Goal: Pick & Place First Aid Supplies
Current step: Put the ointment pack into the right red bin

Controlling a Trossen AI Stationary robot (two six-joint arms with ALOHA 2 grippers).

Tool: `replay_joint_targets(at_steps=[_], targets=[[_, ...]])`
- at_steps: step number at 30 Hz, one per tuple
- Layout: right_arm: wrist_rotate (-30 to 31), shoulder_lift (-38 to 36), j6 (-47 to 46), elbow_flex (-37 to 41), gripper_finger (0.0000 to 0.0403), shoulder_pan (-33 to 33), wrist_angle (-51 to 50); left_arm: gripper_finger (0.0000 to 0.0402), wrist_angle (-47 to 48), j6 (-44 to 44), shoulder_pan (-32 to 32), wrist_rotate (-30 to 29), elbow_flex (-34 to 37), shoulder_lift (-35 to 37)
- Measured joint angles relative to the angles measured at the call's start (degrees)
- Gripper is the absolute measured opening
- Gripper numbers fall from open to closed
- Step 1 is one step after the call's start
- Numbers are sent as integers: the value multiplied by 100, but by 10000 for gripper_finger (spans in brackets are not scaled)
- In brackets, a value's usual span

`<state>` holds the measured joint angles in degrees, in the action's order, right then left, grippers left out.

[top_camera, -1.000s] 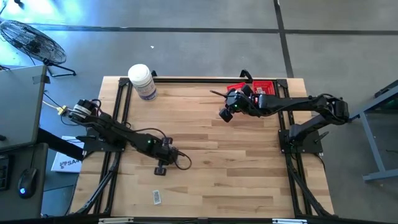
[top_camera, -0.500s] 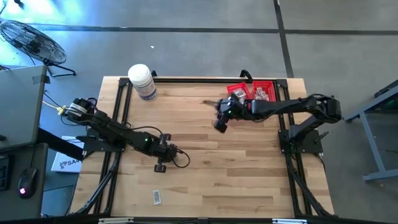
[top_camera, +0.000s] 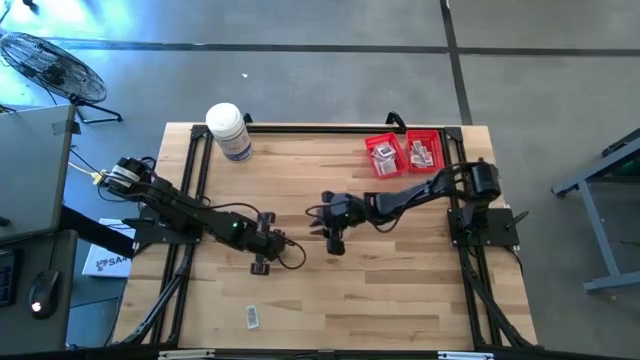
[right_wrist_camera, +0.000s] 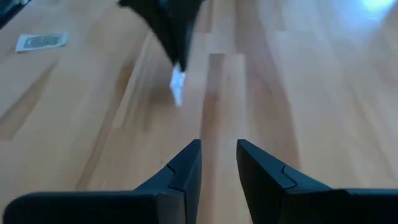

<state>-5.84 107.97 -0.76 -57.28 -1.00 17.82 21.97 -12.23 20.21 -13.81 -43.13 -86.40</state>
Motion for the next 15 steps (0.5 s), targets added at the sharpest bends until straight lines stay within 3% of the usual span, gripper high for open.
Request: replay_joint_targets(at_steps=[10, 15], targets=[[14, 272, 263, 0, 128, -232, 574, 1, -408, 18, -2, -933, -7, 6], [139, 270, 300, -2, 144, -144, 693, 1, -1304, 212, -2, -1373, -7, 6]])
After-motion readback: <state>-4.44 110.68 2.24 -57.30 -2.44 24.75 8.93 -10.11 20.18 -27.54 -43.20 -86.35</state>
